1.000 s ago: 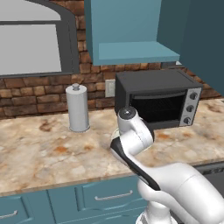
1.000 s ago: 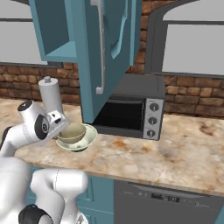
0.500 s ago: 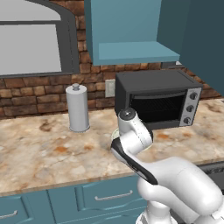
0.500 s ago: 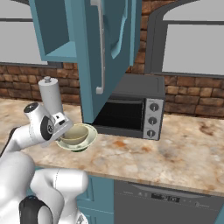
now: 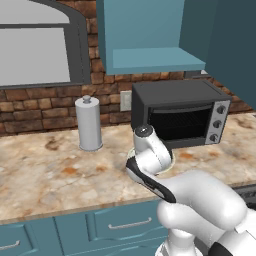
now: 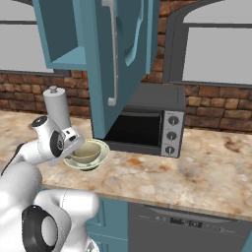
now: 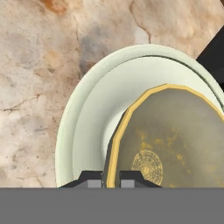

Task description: Pick up the bowls on the counter and stack them on top of one another in the open cabinet. Place the smaller bowl on top of the larger bowl.

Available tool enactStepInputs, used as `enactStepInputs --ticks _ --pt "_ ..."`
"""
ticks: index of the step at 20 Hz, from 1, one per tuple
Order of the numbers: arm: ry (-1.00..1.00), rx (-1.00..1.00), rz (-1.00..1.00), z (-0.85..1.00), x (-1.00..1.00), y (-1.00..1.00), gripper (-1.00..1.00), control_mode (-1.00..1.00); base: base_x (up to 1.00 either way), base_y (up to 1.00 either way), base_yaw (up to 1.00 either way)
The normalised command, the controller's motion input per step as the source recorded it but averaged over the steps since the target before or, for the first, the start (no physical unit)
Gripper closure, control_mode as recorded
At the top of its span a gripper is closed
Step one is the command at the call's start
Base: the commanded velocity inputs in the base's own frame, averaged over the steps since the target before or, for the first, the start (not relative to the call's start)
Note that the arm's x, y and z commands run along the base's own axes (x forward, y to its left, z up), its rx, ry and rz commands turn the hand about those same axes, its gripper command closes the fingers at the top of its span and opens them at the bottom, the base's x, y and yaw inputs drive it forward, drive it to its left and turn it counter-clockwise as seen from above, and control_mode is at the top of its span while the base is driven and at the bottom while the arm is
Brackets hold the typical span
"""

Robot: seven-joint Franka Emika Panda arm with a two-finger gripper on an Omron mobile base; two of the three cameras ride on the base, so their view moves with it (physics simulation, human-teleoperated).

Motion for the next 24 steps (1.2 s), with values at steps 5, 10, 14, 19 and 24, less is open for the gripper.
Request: enactStepInputs --ticks 5,10,14,19,24 --pt "0.0 0.0 0.0 -0.17 0.23 -0.04 1.0 -1.0 0.0 0.0 0.0" --pt "0.0 0.01 0.0 -0.14 0.25 -0.05 1.0 -1.0 0.0 0.0 0.0" --pt "0.01 0.01 0.0 -0.14 0.25 -0.05 1.0 -1.0 0.0 0.0 0.0" --pt "0.04 0.0 0.0 -0.14 0.14 -0.01 1.0 -1.0 0.0 0.0 0.0" --pt "0.0 0.0 0.0 0.0 0.0 0.0 -1.0 -1.0 0.0 0.0 0.0"
